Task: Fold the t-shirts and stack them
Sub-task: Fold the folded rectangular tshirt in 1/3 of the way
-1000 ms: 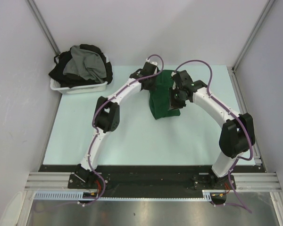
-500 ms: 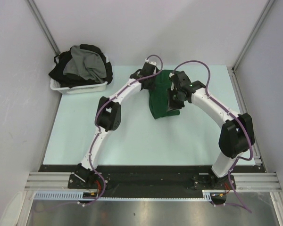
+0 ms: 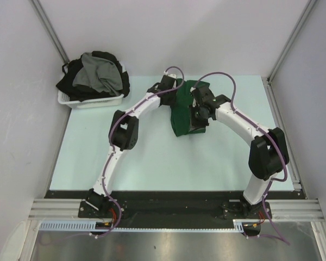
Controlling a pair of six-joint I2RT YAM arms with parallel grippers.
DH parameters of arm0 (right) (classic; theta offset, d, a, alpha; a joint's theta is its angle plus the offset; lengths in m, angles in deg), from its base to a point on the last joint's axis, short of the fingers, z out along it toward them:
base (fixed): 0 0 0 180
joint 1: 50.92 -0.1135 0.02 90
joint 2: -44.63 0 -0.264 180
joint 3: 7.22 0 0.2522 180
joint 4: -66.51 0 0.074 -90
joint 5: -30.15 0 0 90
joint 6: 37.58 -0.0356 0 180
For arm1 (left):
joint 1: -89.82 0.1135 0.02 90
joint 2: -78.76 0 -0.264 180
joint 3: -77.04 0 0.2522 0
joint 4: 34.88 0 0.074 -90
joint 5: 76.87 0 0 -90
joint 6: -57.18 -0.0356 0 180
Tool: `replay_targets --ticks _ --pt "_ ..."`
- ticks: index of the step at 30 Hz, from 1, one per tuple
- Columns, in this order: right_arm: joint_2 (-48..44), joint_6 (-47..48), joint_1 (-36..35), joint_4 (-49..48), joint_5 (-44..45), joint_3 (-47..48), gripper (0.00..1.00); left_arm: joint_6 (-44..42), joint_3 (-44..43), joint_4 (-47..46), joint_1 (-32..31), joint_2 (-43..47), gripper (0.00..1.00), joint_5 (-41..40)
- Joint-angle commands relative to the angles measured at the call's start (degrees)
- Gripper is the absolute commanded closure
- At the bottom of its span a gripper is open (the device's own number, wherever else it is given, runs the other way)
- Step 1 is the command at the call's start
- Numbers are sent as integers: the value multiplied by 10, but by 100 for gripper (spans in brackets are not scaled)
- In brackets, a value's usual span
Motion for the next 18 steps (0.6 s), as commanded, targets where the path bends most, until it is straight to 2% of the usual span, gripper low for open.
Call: replay_targets --ticks 1,5,13,18 --pt "11 -1 -3 -25 17 40 75 -27 19 -20 0 65 56 -8" --pt "46 14 -2 -31 27 83 100 -34 47 -20 0 119 58 -20" --pt "100 24 27 -62 15 119 100 -54 106 -6 0 232 59 -65" --pt "125 26 32 -70 7 118 100 -31 151 14 0 286 59 -53"
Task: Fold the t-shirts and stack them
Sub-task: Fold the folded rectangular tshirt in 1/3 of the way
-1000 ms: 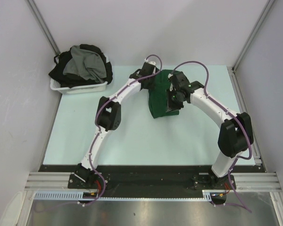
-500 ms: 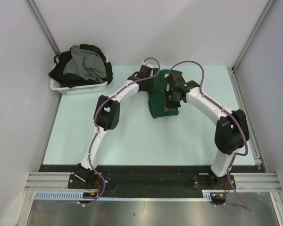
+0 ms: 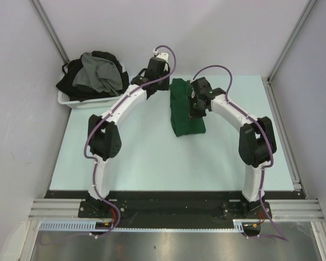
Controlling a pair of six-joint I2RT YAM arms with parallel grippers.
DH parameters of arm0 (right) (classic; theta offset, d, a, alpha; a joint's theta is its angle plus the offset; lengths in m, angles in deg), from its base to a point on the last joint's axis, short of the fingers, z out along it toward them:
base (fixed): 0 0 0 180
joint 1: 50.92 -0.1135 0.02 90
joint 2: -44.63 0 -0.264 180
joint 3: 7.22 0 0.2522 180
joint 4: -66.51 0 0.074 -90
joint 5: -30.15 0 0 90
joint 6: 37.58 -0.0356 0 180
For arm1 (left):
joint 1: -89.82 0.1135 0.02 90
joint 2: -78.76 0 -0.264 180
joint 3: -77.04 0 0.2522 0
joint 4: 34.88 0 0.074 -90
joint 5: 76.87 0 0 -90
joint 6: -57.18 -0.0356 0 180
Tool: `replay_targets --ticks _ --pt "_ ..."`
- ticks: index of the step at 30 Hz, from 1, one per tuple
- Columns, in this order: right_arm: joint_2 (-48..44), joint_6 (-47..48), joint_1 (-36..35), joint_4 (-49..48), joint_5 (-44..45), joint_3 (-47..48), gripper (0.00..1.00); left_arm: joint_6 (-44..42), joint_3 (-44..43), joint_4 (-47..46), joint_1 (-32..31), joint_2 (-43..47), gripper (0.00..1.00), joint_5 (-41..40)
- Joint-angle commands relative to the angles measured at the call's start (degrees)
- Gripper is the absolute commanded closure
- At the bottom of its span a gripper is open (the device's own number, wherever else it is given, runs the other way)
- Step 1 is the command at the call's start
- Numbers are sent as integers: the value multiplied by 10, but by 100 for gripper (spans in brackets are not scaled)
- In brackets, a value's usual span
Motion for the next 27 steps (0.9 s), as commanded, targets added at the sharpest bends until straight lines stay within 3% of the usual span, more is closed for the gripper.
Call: replay_targets --ticks 1,11,21,27 --pt "24 7 8 -23 -4 20 100 12 33 25 0 68 59 0" --pt "92 -14 10 -10 26 12 100 34 124 50 -21 174 61 7" --pt "86 -35 9 -19 24 -46 100 37 178 67 -28 228 62 -9" --pt "46 -8 17 -11 29 38 100 41 172 71 -31 228 62 -2"
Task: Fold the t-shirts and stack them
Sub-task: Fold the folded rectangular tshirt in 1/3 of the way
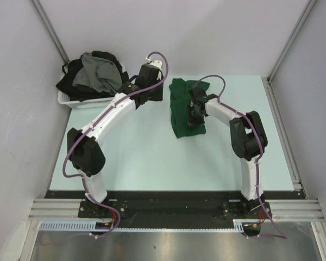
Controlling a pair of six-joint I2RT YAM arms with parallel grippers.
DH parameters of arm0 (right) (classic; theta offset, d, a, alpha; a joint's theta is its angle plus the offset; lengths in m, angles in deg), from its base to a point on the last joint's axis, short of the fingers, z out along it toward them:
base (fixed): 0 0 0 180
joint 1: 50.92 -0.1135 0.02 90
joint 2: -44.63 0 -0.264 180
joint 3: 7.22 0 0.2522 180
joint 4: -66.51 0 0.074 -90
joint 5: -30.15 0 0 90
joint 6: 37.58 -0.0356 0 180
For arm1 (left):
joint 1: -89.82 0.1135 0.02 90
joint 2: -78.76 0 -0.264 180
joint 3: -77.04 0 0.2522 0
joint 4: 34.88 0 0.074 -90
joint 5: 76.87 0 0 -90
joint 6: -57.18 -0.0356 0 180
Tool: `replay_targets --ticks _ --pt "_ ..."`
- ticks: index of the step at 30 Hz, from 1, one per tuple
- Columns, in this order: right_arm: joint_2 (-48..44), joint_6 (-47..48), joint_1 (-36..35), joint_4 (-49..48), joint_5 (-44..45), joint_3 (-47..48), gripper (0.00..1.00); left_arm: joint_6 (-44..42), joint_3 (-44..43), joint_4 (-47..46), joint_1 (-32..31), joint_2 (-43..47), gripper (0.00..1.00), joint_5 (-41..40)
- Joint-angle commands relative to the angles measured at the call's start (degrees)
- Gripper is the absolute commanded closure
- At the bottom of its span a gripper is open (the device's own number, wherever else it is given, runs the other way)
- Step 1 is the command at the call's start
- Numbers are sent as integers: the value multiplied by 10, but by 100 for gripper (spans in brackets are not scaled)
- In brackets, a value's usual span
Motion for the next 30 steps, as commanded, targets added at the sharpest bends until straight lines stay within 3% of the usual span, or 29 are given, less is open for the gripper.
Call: replay_targets --ticks 1,7,23,30 --pt "-40 22 12 41 16 86 100 13 -4 0 -6 22 62 -1" --pt "-16 42 23 81 29 172 100 16 -16 3 -15 14 62 2" --pt "54 29 37 56 34 82 100 20 15 35 -28 64 63 -15" --pt "33 30 37 51 34 67 100 29 18 37 -40 62 63 -5"
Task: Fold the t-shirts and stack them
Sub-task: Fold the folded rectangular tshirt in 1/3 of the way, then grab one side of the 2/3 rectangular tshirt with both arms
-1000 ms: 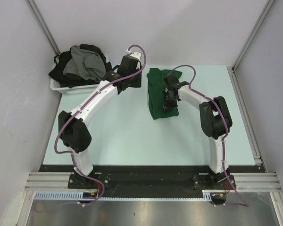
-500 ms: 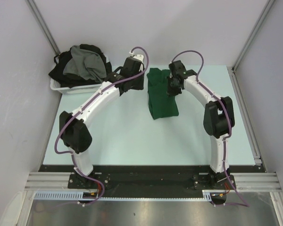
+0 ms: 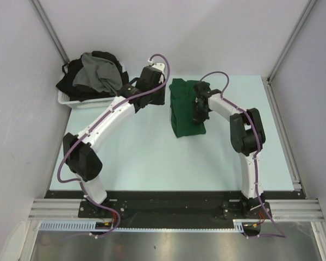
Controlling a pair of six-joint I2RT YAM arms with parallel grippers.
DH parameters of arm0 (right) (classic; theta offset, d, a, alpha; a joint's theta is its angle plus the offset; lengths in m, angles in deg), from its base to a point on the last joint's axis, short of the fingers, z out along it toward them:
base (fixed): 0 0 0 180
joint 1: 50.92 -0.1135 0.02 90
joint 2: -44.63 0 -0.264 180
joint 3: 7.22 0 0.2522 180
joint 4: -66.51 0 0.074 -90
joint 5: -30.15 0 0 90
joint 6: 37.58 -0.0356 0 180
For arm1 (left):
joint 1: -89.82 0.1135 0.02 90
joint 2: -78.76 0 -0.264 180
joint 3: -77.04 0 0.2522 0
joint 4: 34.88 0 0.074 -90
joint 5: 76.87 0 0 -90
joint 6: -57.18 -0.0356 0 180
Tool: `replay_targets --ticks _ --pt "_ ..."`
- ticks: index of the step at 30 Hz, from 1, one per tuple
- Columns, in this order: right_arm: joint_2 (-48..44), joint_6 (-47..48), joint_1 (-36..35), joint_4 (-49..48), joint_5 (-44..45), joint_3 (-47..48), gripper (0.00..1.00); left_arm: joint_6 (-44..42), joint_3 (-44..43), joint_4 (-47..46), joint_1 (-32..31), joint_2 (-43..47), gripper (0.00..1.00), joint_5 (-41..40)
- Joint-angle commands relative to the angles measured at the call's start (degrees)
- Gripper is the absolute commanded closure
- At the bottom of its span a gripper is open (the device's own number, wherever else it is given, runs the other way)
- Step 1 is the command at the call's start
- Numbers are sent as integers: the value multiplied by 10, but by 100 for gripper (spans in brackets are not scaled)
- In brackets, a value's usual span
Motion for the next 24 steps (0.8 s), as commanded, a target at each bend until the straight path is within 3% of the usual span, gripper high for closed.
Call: replay_targets --ticks 1,2,3,7,24 --pt "-28 4 -1 0 8 -12 100 18 9 3 -16 25 63 4" --pt "-37 8 -1 0 13 -11 97 27 14 3 -18 25 64 5" --pt "-61 9 0 -4 24 -11 78 32 27 1 -21 26 64 7" --pt "-114 9 3 -7 28 -14 65 61 69 -12 -28 36 63 7" --pt "-276 -56 4 -3 -4 -208 63 97 195 -49 -29 100 62 19"
